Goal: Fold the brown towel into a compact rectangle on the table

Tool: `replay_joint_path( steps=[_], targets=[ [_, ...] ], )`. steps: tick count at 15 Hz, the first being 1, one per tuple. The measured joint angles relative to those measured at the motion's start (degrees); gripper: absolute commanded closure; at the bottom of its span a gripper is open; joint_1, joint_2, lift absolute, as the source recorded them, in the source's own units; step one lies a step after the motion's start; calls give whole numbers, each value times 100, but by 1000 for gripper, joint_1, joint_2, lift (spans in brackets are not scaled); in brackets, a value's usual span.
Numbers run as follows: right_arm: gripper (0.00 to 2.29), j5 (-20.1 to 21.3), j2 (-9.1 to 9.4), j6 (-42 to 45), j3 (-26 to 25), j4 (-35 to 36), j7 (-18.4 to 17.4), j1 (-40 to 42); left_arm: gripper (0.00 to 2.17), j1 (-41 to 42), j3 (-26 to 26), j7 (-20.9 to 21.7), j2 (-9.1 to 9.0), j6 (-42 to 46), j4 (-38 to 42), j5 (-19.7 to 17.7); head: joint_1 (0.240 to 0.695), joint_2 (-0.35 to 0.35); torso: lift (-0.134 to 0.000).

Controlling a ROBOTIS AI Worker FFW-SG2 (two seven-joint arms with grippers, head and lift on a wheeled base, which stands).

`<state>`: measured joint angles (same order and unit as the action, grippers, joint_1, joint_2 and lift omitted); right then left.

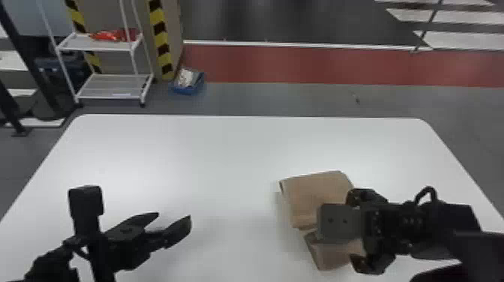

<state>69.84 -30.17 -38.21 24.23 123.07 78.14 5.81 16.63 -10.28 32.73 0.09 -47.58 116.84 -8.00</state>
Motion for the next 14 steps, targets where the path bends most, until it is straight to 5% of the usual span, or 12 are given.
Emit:
replay_joint_path(
  steps=[3, 8, 14],
  targets=[
    [97, 46, 23, 215, -57, -165, 0, 40, 36, -49, 51, -12, 0, 45, -65, 12, 695, -67, -124],
    [846, 68, 246, 327, 41, -666, 0, -149, 36, -87, 66, -12, 0, 103, -136, 18, 695, -68, -124],
    [1359, -637, 602, 363, -98, -731, 0, -451, 36, -107, 33, -11, 0, 152, -149, 18, 695, -10, -124]
  ],
)
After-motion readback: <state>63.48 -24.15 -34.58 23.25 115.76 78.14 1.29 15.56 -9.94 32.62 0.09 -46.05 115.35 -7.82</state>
